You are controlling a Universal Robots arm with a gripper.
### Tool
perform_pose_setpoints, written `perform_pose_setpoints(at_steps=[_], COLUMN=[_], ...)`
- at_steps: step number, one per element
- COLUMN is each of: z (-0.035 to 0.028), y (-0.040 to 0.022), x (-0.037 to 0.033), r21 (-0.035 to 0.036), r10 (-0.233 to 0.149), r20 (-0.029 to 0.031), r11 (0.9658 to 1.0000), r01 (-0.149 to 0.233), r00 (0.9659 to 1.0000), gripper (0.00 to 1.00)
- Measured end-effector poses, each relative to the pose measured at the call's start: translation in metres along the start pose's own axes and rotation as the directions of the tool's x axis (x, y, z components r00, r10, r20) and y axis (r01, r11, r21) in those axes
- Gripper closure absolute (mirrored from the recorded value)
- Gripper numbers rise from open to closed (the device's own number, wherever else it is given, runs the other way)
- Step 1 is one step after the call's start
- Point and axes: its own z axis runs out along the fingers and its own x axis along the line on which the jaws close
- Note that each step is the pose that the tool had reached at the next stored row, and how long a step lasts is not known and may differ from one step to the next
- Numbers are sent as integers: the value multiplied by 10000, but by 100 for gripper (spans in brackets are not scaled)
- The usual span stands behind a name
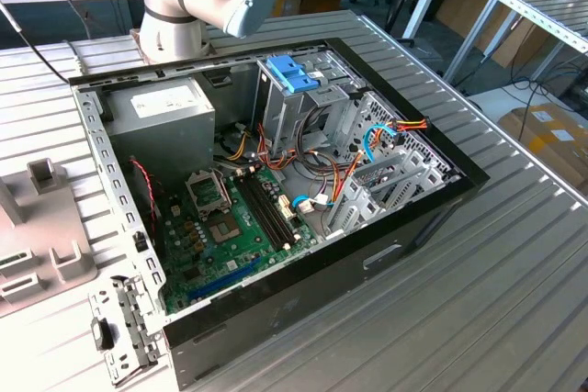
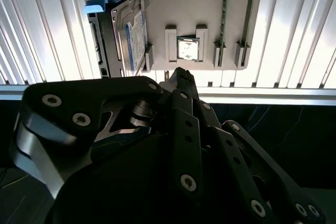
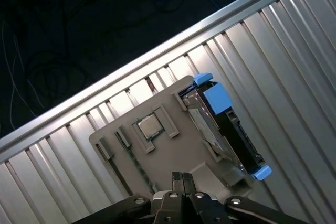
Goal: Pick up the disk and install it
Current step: 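Pick up the disk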
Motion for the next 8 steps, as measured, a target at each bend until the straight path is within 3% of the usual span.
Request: perform_pose_setpoints(at_steps=[8], z=[1], y=[0], x=[0], r21=[-16], r10=[-642], r20=[-28], r11=[9979], r01=[642], r00=[9979], gripper=[89])
